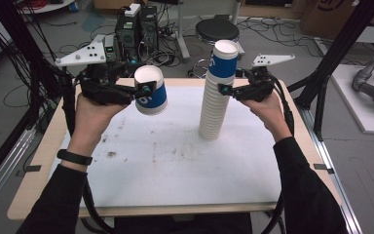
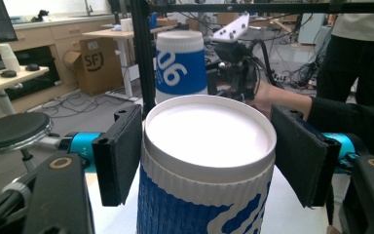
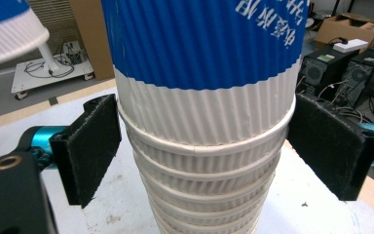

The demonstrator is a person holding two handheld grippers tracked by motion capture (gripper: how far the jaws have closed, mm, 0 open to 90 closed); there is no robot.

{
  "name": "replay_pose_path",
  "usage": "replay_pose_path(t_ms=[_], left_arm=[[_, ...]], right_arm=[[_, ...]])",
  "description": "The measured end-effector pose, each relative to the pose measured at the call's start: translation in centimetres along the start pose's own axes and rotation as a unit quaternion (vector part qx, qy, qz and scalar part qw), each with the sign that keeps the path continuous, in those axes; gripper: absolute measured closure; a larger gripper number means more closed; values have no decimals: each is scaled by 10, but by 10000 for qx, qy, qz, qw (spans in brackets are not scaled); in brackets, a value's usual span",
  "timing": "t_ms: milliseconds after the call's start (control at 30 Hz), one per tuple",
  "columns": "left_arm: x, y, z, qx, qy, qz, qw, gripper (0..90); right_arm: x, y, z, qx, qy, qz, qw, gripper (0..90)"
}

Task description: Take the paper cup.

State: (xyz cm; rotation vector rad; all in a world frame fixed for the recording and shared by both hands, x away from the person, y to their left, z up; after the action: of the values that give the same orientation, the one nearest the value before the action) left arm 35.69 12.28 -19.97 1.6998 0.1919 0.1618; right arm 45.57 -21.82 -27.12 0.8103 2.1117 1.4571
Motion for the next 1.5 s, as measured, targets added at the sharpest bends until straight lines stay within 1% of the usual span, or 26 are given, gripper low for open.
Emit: replay_pose_path(t_ms=[133,300,400,567,700,767,833,933,1000,1067,1100,1200,1333,1400,1433,1500], left_arm=[[-3,-12,1,78,40,12,10000,302],[-4,-28,-2,24,22,-64,10000,302],[-5,-38,-3,-70,-14,-126,9999,302],[-7,-51,-3,-71,28,-130,9999,302],[-9,-54,-2,-96,23,-114,9999,302],[-10,-56,0,-41,-28,-149,9999,302],[-12,-58,1,-65,-46,-110,9999,301],[-14,-61,1,-46,-93,-124,9999,301],[-15,-63,2,-75,-101,-139,9998,302],[-14,-63,2,-26,-103,-153,9998,302],[-14,-64,1,-45,-107,-156,9998,301],[-14,-64,0,-56,-99,-165,9998,302],[-14,-65,-3,-101,-124,-206,9997,301],[-13,-67,-4,-69,-123,-197,9997,301],[-13,-68,-5,-82,-139,-231,9996,302],[-12,-71,-5,-22,-151,-293,9995,302]], right_arm=[[0,0,0,-6,1,-1,10000,129],[1,0,0,2,-18,2,10000,130],[1,1,0,8,-27,15,10000,130],[1,1,0,-14,-28,42,10000,130],[1,1,0,-15,-11,84,10000,130],[0,1,-2,-43,-14,119,9999,129],[0,1,-2,-48,-13,139,9999,129],[-1,2,-4,-93,-14,179,9998,130],[-2,2,-6,-78,-45,196,9998,130],[-3,1,-9,-82,-57,205,9997,129],[-4,1,-10,-60,-68,228,9997,130],[-5,0,-15,-68,-164,261,9995,130],[-6,-2,-22,-119,-201,283,9993,129],[-7,-4,-28,-71,-275,276,9992,130],[-6,-5,-30,-67,-318,268,9991,129],[-6,-9,-37,-67,-343,228,9991,130]])
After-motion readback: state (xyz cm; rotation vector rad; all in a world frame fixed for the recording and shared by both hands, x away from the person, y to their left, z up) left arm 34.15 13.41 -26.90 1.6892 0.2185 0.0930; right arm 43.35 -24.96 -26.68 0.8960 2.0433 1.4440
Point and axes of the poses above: each handheld gripper's, and its own axes: z roughly forward along the jaws, y roughly out of its top, x roughly to its left, the point moved 4 cm from there along z, roughly forward along the jaws, and after that the axes turned 13 degrees about -y, right-handed, at the moved point
